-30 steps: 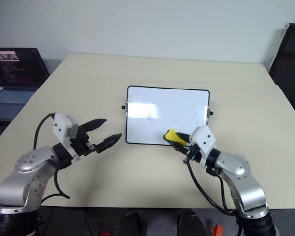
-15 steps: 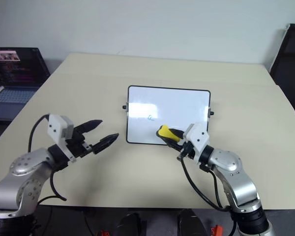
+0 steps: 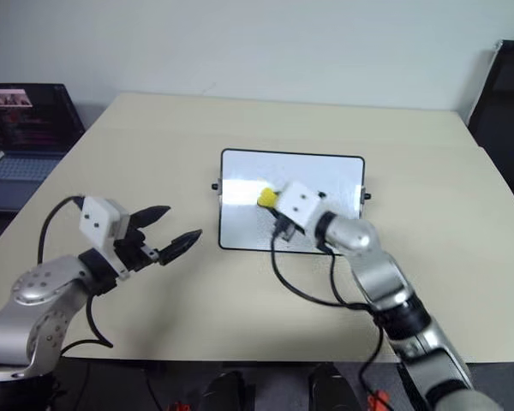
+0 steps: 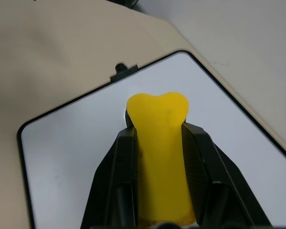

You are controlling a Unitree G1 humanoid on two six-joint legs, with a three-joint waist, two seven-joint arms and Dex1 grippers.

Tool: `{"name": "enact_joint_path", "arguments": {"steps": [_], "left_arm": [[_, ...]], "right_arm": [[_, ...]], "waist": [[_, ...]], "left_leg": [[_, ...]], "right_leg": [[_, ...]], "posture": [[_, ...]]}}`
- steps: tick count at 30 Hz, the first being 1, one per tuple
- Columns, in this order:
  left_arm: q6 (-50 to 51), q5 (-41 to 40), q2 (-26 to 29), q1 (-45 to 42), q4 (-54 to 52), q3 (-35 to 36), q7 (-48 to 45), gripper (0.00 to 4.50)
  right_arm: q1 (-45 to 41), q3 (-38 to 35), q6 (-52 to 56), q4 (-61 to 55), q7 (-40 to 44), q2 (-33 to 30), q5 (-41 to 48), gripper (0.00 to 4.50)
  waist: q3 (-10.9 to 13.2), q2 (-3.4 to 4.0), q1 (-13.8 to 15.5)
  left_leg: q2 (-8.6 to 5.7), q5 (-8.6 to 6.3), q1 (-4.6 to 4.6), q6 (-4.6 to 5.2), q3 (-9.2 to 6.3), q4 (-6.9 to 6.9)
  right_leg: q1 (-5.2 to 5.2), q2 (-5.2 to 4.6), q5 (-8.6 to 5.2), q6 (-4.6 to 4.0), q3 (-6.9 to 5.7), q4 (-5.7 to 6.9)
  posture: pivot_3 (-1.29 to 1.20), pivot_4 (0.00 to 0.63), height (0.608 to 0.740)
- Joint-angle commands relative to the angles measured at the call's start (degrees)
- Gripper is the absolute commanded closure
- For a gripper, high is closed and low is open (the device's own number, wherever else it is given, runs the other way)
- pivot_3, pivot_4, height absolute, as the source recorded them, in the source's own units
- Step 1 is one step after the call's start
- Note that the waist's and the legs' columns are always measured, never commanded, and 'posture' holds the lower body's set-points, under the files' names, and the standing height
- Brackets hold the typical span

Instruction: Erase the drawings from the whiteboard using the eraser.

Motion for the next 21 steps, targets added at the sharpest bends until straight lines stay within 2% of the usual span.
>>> {"name": "enact_joint_path", "arguments": {"steps": [1,6,10,11,17,21], "left_arm": [[0.46,0.30,0.89,-1.80,-1.40,-0.96,0.09,0.00],[0.77,0.68,0.80,-2.15,-1.74,-1.83,-0.08,0.00],[-0.05,0.91,0.61,-0.87,-1.73,-1.54,-0.39,0.00],[-0.21,0.94,0.53,-0.61,-1.76,-1.50,-0.41,0.00],[0.07,0.75,0.02,0.05,-2.81,-1.85,-0.09,0.00],[1.12,0.36,-0.17,-0.42,-3.76,-2.21,0.41,0.00]], "right_arm": [[-4.89,1.71,-1.38,6.59,-1.31,0.79,-4.33,3.53],[-6.71,6.15,0.86,11.91,3.35,0.25,-7.72,3.53],[-2.97,11.35,2.13,7.51,12.59,-3.61,-8.97,3.53],[-2.84,11.63,1.89,7.27,12.45,-3.93,-9.83,3.53],[-8.05,7.55,-1.94,14.71,-0.53,-1.62,-15.25,3.53],[-8.95,5.96,-1.91,17.04,-1.56,-0.57,-14.42,3.53]], "waist": [[0.00,0.00,0.13],[0.00,0.00,-0.02],[-0.02,-0.01,0.01],[-0.01,0.00,-0.03],[0.00,-0.01,-0.08],[-0.01,-0.03,-0.04]], "left_leg": [[0.00,-0.01,-0.02,-0.01,0.00,-0.01],[0.00,-0.02,-0.03,-0.02,0.00,-0.04],[0.01,-0.01,0.03,-0.02,-0.02,-0.02],[0.01,-0.01,0.06,-0.02,-0.02,0.01],[0.00,0.19,0.10,0.08,-0.01,0.16],[-0.02,0.33,0.10,0.17,-0.01,0.20]], "right_leg": [[0.00,0.00,0.00,-0.01,0.00,-0.03],[-0.01,-0.01,0.04,-0.05,-0.01,0.01],[0.04,0.00,-0.04,0.08,-0.03,0.03],[0.08,0.00,-0.10,0.13,-0.02,0.03],[0.04,0.00,0.16,-0.18,0.00,0.06],[-0.11,-0.01,0.20,-0.21,0.00,0.00]], "posture": [[0.00,0.150,0.740],[0.00,0.150,0.740],[0.00,0.150,0.740],[0.00,0.150,0.740],[0.00,0.150,0.740],[0.00,0.150,0.740]]}}
